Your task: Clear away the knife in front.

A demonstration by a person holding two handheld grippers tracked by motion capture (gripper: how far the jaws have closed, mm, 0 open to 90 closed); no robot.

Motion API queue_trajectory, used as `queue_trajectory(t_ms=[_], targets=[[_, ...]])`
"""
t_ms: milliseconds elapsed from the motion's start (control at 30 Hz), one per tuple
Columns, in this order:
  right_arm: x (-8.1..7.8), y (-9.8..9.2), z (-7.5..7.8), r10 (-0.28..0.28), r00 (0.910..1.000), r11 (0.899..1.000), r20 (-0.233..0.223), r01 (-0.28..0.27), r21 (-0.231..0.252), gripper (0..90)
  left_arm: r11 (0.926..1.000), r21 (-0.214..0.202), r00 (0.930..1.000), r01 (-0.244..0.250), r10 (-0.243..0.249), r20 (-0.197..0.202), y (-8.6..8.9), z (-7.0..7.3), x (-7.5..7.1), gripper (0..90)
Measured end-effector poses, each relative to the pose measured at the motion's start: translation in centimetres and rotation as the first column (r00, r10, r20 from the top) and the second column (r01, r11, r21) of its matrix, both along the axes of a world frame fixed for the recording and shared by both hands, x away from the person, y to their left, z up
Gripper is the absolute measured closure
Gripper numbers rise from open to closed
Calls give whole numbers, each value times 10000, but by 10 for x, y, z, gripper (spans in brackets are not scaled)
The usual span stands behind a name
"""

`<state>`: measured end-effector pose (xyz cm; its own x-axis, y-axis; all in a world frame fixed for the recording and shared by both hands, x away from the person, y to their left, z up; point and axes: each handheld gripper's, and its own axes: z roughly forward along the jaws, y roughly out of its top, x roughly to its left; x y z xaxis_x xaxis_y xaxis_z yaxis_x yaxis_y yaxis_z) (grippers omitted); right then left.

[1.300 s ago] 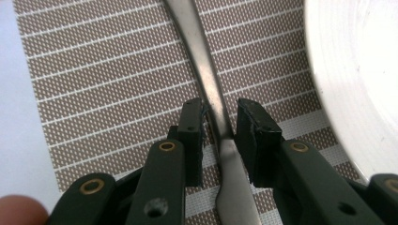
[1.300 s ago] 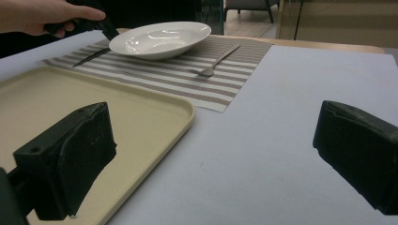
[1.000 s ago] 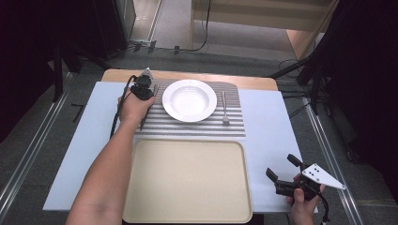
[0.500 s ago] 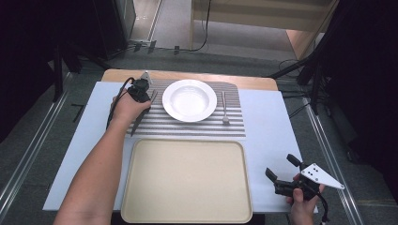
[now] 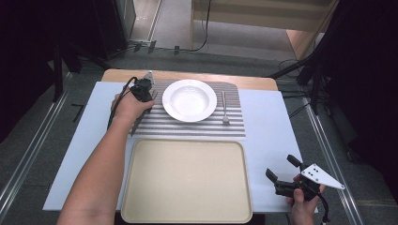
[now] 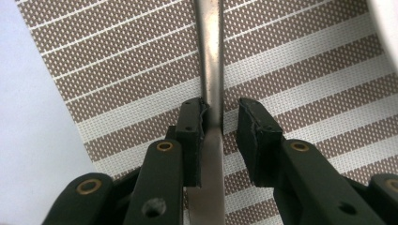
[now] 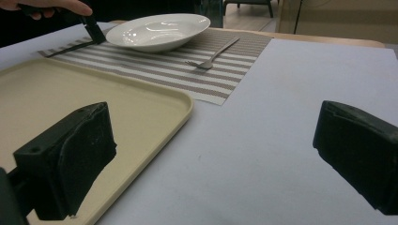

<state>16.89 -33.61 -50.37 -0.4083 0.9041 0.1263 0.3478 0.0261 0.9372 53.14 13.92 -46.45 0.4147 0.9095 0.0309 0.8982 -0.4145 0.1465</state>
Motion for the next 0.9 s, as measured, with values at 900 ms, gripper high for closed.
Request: queue_trajectory(t_ms=[900], targets=[[1, -2, 0, 23, 10000, 10000, -26, -23, 12, 0, 9989, -293, 9991, 376, -370, 196, 13, 11, -8, 802]])
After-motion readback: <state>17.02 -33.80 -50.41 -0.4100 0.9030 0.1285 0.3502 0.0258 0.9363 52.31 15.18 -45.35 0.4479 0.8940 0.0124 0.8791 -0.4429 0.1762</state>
